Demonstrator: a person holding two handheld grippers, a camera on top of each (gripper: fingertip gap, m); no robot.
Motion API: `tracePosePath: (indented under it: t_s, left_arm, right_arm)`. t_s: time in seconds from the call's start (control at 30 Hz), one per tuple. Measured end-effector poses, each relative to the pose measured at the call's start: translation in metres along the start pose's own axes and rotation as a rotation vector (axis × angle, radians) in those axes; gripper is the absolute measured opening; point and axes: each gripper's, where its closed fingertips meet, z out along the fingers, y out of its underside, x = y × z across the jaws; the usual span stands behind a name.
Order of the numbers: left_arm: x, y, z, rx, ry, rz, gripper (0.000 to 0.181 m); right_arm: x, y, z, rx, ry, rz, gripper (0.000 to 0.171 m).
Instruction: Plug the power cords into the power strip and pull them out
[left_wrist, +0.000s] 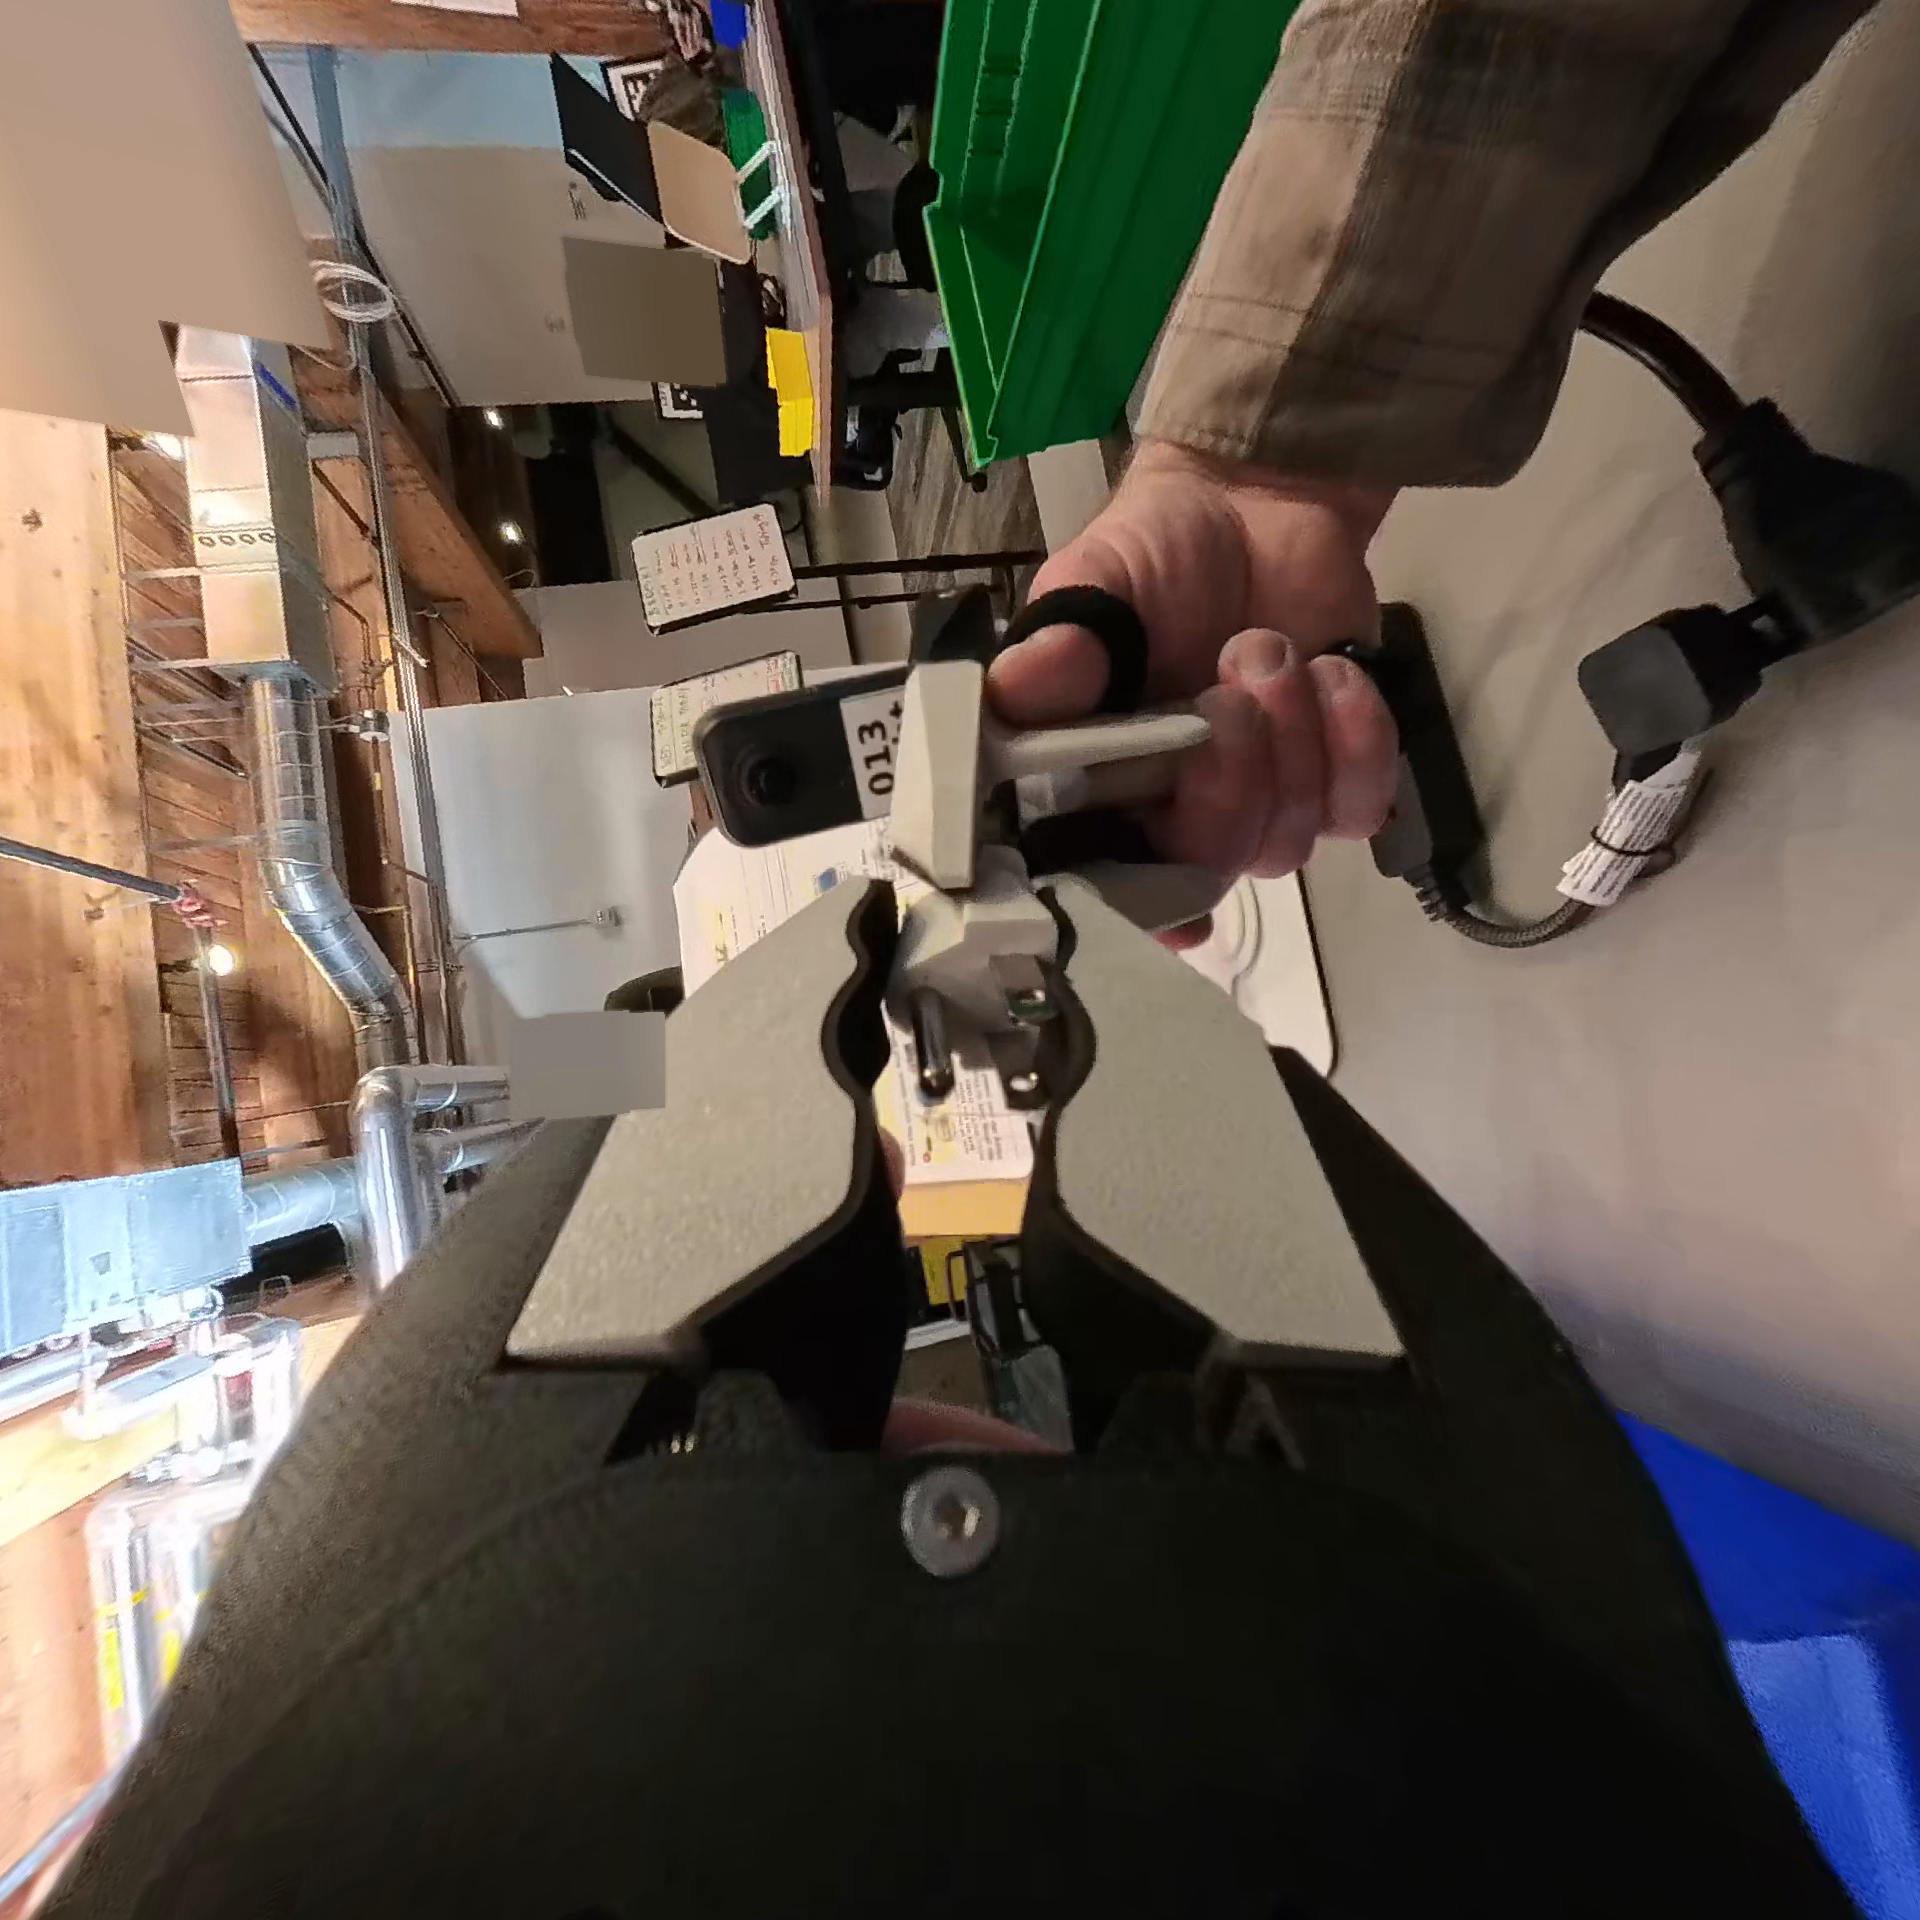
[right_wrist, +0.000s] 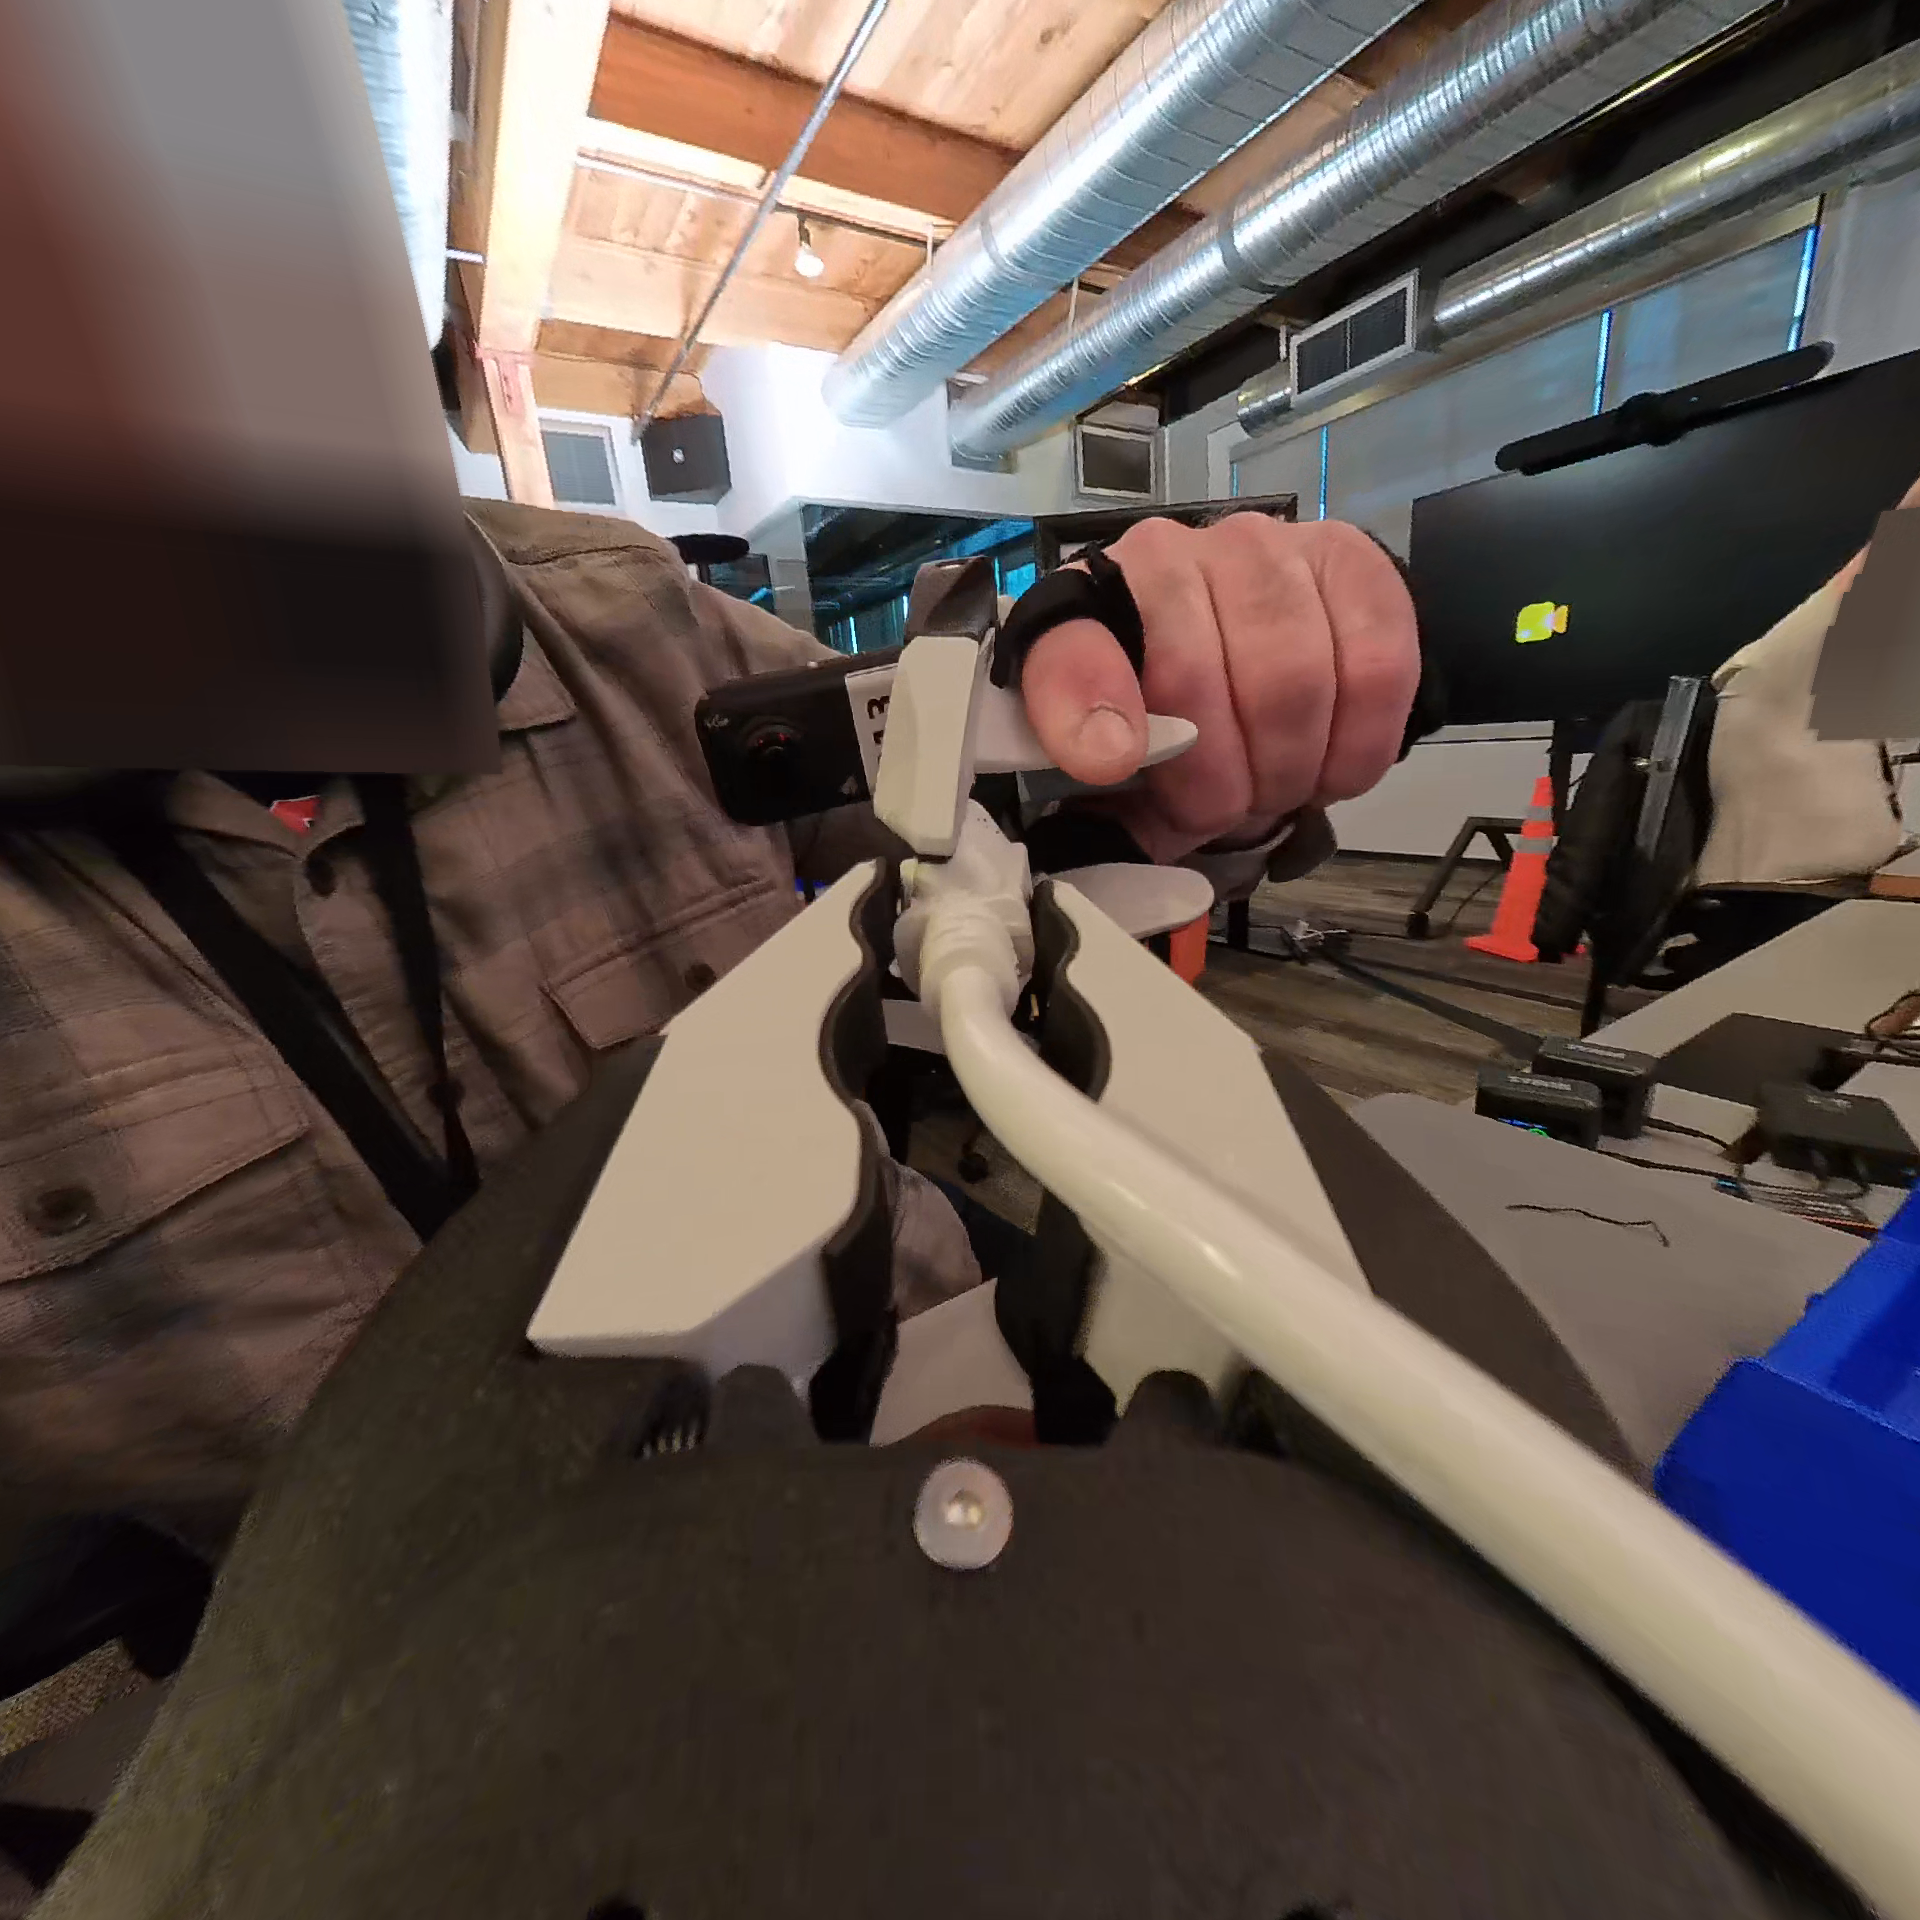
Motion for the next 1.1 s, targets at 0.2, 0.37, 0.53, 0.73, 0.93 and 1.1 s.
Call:
tracePosePath:
  t_s: [0.2,0.37,0.53,0.73,0.93,1.1]
  left_arm:
    - [0.001,-0.002,-0.005,0.066,0.084,-0.089,0.025]
    - [0.004,-0.005,-0.011,0.089,0.164,-0.133,0.024]
    - [0.007,-0.008,-0.015,0.095,0.219,-0.163,0.025]
    - [0.005,-0.009,-0.019,0.119,0.24,-0.22,0.025]
    - [0.001,0.002,-0.021,0.131,0.185,-0.326,0.025]
    - [0.005,0.005,-0.021,0.174,0.158,-0.4,0.026]
  right_arm:
    - [0.0,0.0,0.005,0.003,-0.014,0.097,0.024]
    - [-0.002,0.003,0.011,0.016,-0.048,0.144,0.024]
    - [-0.005,0.008,0.016,0.011,-0.083,0.176,0.023]
    - [-0.005,0.004,0.021,0.056,-0.104,0.161,0.023]
    - [0.008,-0.005,0.025,0.147,-0.045,0.116,0.023]
    - [0.014,-0.003,0.027,0.137,0.013,0.083,0.023]
